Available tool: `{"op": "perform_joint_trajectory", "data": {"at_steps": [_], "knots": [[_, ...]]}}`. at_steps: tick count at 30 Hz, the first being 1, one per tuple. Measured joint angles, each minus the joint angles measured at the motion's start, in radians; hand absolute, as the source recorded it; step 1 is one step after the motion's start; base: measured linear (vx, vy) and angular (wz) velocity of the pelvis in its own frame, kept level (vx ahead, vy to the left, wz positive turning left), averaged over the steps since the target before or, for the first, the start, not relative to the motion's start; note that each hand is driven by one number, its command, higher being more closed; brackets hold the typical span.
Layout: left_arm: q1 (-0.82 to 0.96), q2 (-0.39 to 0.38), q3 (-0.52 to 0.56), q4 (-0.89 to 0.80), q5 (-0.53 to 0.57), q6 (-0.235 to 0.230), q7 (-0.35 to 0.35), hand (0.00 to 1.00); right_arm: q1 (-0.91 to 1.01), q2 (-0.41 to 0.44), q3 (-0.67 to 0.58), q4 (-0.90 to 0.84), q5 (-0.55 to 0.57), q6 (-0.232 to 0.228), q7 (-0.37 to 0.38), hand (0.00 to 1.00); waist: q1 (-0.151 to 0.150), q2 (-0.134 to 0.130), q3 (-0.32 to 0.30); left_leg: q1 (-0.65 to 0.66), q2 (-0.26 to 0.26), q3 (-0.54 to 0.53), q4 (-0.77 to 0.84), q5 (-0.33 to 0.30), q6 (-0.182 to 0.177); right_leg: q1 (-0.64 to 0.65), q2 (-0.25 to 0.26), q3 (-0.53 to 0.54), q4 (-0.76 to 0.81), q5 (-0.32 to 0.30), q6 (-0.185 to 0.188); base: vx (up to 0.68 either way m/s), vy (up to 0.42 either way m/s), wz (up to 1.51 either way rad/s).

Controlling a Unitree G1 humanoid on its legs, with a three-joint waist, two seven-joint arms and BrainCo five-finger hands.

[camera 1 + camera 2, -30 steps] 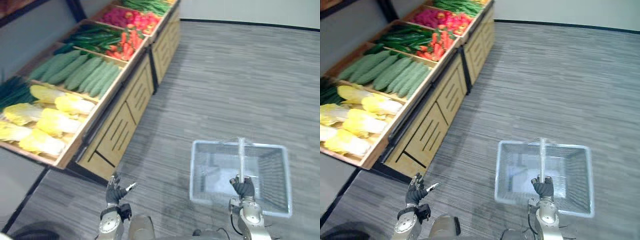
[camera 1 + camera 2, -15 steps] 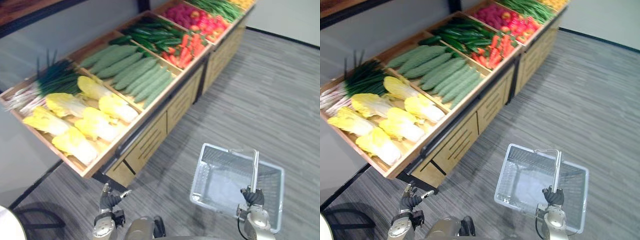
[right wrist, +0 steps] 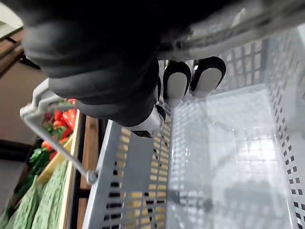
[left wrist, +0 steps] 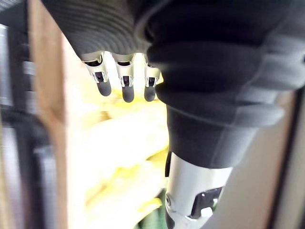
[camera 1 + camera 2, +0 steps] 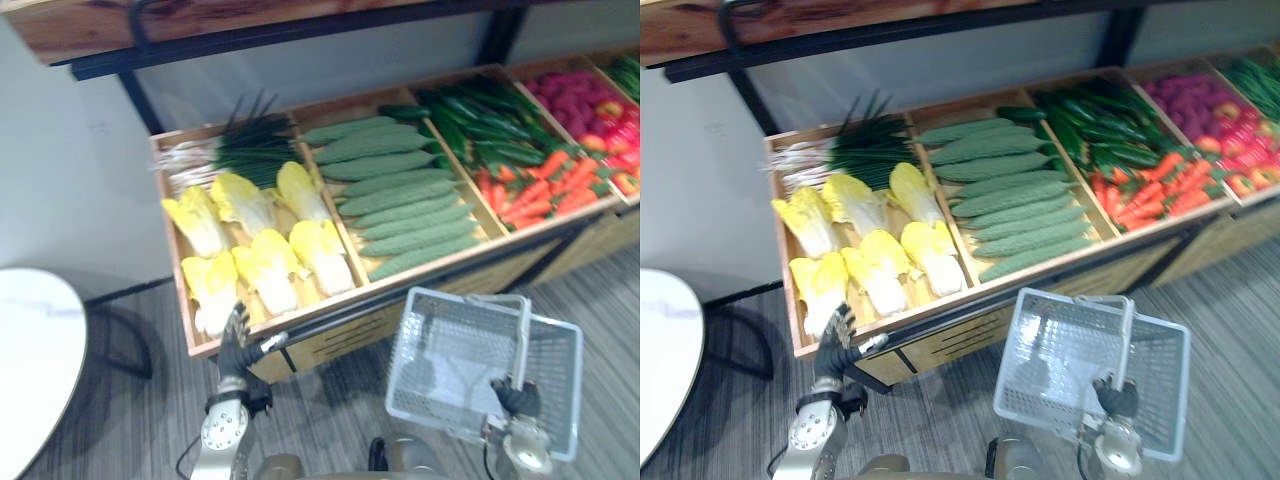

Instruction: Pick vegetable in the basket

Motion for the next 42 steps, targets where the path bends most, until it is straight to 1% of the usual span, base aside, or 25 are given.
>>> {"op": "perform_joint_trajectory", "data": {"at_steps": [1, 2, 3, 4, 5, 6, 7, 8, 11, 12, 13, 15, 17, 19, 21, 22, 23, 25, 29, 31, 34, 35, 38, 39, 42], "knots": [[-0.007, 0.000, 0.001, -0.011, 0.001, -0.002, 0.000, 0.00, 0.010, 0.010, -0.013, 0.000, 0.002, -0.001, -0.002, 1.00, -0.001, 0.008, -0.005, -0.010, 0.030, 0.059, -0.020, -0.001, 0.007, 0.013, -0.005, -0.014, -0.011, 0.000, 0.000, 0.06, 0.038, 0.36], [-0.019, 0.000, 0.006, -0.017, 0.003, -0.006, 0.002, 0.00, 0.025, 0.016, -0.022, 0.000, 0.003, -0.001, -0.001, 1.00, 0.000, 0.011, -0.007, -0.018, 0.055, 0.125, -0.091, 0.010, 0.022, 0.022, -0.020, -0.030, -0.013, -0.001, 0.002, 0.02, 0.062, 0.35], [-0.025, 0.000, 0.010, -0.017, 0.012, -0.006, 0.003, 0.00, 0.030, 0.017, -0.025, 0.000, 0.006, 0.000, -0.001, 1.00, 0.000, 0.015, -0.009, -0.021, 0.062, 0.148, -0.142, 0.049, 0.042, 0.023, -0.024, -0.037, -0.012, -0.004, 0.007, 0.03, 0.104, 0.39], [-0.030, 0.004, 0.020, -0.015, 0.035, -0.006, 0.006, 0.00, 0.033, 0.030, -0.037, 0.001, 0.017, 0.002, -0.001, 1.00, 0.000, 0.010, -0.014, -0.025, 0.042, 0.154, -0.197, 0.079, 0.022, 0.018, -0.037, -0.036, -0.013, -0.015, 0.029, 0.01, 0.115, 0.37], [-0.032, 0.010, 0.034, -0.013, 0.065, -0.003, 0.022, 0.00, 0.033, 0.047, -0.045, 0.001, 0.021, 0.000, -0.001, 1.00, -0.005, 0.010, -0.027, -0.012, 0.010, 0.151, -0.262, 0.083, 0.015, 0.006, -0.052, -0.032, -0.018, -0.019, 0.036, 0.01, 0.114, 0.34], [-0.037, 0.014, 0.036, -0.009, 0.082, -0.002, 0.029, 0.00, 0.035, 0.055, -0.051, 0.001, 0.023, 0.000, -0.001, 1.00, -0.006, 0.005, -0.028, -0.004, -0.002, 0.150, -0.290, 0.086, 0.011, -0.001, -0.056, -0.029, -0.023, -0.017, 0.040, -0.01, 0.113, 0.27], [-0.051, 0.022, 0.045, 0.010, 0.124, 0.007, 0.040, 0.00, 0.034, 0.072, -0.063, 0.001, 0.029, 0.000, 0.000, 1.00, -0.003, -0.006, -0.023, 0.005, -0.020, 0.150, -0.332, 0.099, -0.009, -0.006, -0.066, -0.027, -0.026, -0.005, 0.051, -0.03, 0.084, 0.13], [-0.059, 0.032, 0.051, 0.039, 0.158, 0.020, 0.054, 0.00, 0.033, 0.081, -0.063, 0.001, 0.032, 0.000, 0.001, 1.00, -0.002, -0.012, -0.025, 0.016, -0.030, 0.153, -0.358, 0.107, -0.022, -0.005, -0.067, -0.021, -0.031, 0.001, 0.051, -0.04, 0.069, 0.04], [-0.057, 0.051, 0.049, 0.109, 0.224, 0.044, 0.070, 0.00, 0.030, 0.097, -0.050, 0.023, 0.030, 0.000, 0.007, 1.00, -0.002, -0.038, -0.044, 0.056, -0.057, 0.177, -0.440, 0.138, -0.031, -0.005, -0.069, 0.010, -0.049, 0.010, 0.052, -0.06, -0.001, -0.25], [-0.062, 0.057, 0.033, 0.193, 0.264, 0.062, 0.072, 0.00, 0.025, 0.097, -0.029, 0.062, 0.027, -0.001, 0.028, 1.00, -0.023, -0.051, -0.076, 0.078, -0.076, 0.204, -0.548, 0.192, -0.045, -0.028, -0.050, 0.043, -0.092, 0.034, 0.042, -0.06, -0.048, -0.44], [-0.063, 0.057, 0.027, 0.222, 0.266, 0.067, 0.072, 0.00, 0.016, 0.097, -0.016, 0.078, 0.023, -0.001, 0.034, 1.00, -0.032, -0.053, -0.079, 0.085, -0.079, 0.210, -0.579, 0.211, -0.050, -0.036, -0.046, 0.049, -0.098, 0.042, 0.047, -0.02, -0.064, -0.41], [-0.081, 0.057, 0.020, 0.268, 0.266, 0.075, 0.072, 0.00, 0.003, 0.096, -0.002, 0.111, 0.016, -0.001, 0.044, 1.00, -0.039, -0.054, -0.080, 0.095, -0.081, 0.221, -0.607, 0.233, -0.056, -0.045, -0.036, 0.060, -0.103, 0.055, 0.047, 0.04, -0.040, -0.17], [-0.126, 0.069, 0.021, 0.326, 0.266, 0.083, 0.072, 0.00, -0.029, 0.094, 0.007, 0.167, 0.005, -0.002, 0.046, 1.00, -0.060, -0.053, -0.080, 0.098, -0.081, 0.222, -0.641, 0.257, -0.059, -0.062, -0.025, 0.064, -0.117, 0.068, 0.043, 0.04, -0.043, -0.10], [-0.194, 0.088, 0.020, 0.393, 0.287, 0.094, 0.088, 0.00, -0.067, 0.086, 0.011, 0.197, 0.001, -0.002, 0.049, 1.00, -0.060, -0.050, -0.079, 0.093, -0.078, 0.238, -0.680, 0.279, -0.064, -0.093, -0.006, 0.102, -0.137, 0.092, 0.035, 0.02, -0.033, -0.36], [-0.237, 0.099, 0.011, 0.425, 0.318, 0.110, 0.109, 0.00, -0.076, 0.084, 0.022, 0.197, 0.001, -0.004, 0.050, 1.00, -0.065, -0.049, -0.076, 0.091, -0.076, 0.262, -0.695, 0.282, -0.066, -0.113, 0.004, 0.128, -0.147, 0.102, 0.032, 0.01, -0.014, -0.41], [-0.257, 0.100, 0.008, 0.441, 0.327, 0.112, 0.115, 0.00, -0.076, 0.080, 0.025, 0.197, 0.001, -0.008, 0.050, 1.00, -0.073, -0.044, -0.070, 0.090, -0.077, 0.263, -0.704, 0.285, -0.065, -0.113, 0.007, 0.131, -0.159, 0.110, 0.033, 0.00, 0.007, -0.29], [-0.282, 0.098, 0.009, 0.458, 0.341, 0.117, 0.121, 0.00, -0.082, 0.077, 0.025, 0.197, 0.001, -0.009, 0.050, 1.00, -0.092, -0.040, -0.062, 0.082, -0.080, 0.266, -0.712, 0.290, -0.064, -0.122, 0.007, 0.136, -0.171, 0.118, 0.036, 0.00, 0.014, -0.14], [-0.320, 0.099, 0.010, 0.480, 0.359, 0.131, 0.142, 0.00, -0.095, 0.076, 0.026, 0.197, 0.001, -0.010, 0.049, 1.00, -0.111, -0.037, -0.043, 0.068, -0.083, 0.281, -0.715, 0.293, -0.059, -0.147, 0.007, 0.155, -0.175, 0.128, 0.038, 0.00, 0.025, -0.24], [-0.407, 0.102, 0.008, 0.502, 0.384, 0.132, 0.180, 0.00, -0.097, 0.067, 0.026, 0.197, 0.005, -0.022, 0.047, 1.00, -0.117, -0.038, -0.002, 0.042, -0.084, 0.283, -0.714, 0.294, -0.058, -0.175, 0.011, 0.178, -0.195, 0.150, 0.042, -0.01, 0.014, -0.20], [-0.449, 0.114, 0.008, 0.525, 0.389, 0.132, 0.184, 0.00, -0.100, 0.061, 0.026, 0.197, 0.006, -0.025, 0.046, 1.00, -0.122, -0.041, 0.014, 0.037, -0.084, 0.284, -0.713, 0.294, -0.058, -0.182, 0.011, 0.181, -0.196, 0.152, 0.042, 0.00, 0.007, -0.04], [-0.511, 0.148, 0.011, 0.597, 0.400, 0.133, 0.208, 0.00, -0.120, 0.053, 0.028, 0.197, 0.008, -0.035, 0.045, 1.00, -0.140, -0.042, 0.022, 0.011, -0.084, 0.286, -0.712, 0.294, -0.058, -0.212, 0.013, 0.190, -0.195, 0.159, 0.041, 0.00, 0.001, -0.10], [-0.541, 0.167, 0.010, 0.637, 0.418, 0.137, 0.219, 1.00, -0.132, 0.049, 0.029, 0.197, 0.007, -0.037, 0.045, 1.00, -0.141, -0.043, 0.033, 0.009, -0.084, 0.290, -0.712, 0.294, -0.058, -0.217, 0.014, 0.198, -0.199, 0.167, 0.042, 0.00, 0.006, -0.14], [-0.602, 0.174, 0.007, 0.700, 0.469, 0.141, 0.231, 1.00, -0.140, 0.043, 0.031, 0.197, 0.009, -0.039, 0.046, 1.00, -0.140, -0.045, 0.051, 0.009, -0.085, 0.291, -0.708, 0.294, -0.058, -0.217, 0.012, 0.203, -0.200, 0.172, 0.042, -0.01, 0.008, -0.04], [-0.622, 0.177, 0.008, 0.726, 0.499, 0.149, 0.245, 1.00, -0.141, 0.041, 0.040, 0.197, 0.012, -0.042, 0.047, 1.00, -0.140, -0.046, 0.054, 0.008, -0.085, 0.290, -0.705, 0.294, -0.057, -0.216, 0.012, 0.204, -0.200, 0.174, 0.041, -0.06, 0.004, 0.01], [-0.685, 0.217, 0.009, 0.771, 0.574, 0.176, 0.246, 1.00, -0.148, 0.038, 0.055, 0.195, 0.020, -0.060, 0.059, 1.00, -0.141, -0.049, 0.072, 0.008, -0.089, 0.283, -0.705, 0.298, -0.051, -0.216, 0.009, 0.204, -0.200, 0.178, 0.040, -0.08, 0.001, 0.01]]}}
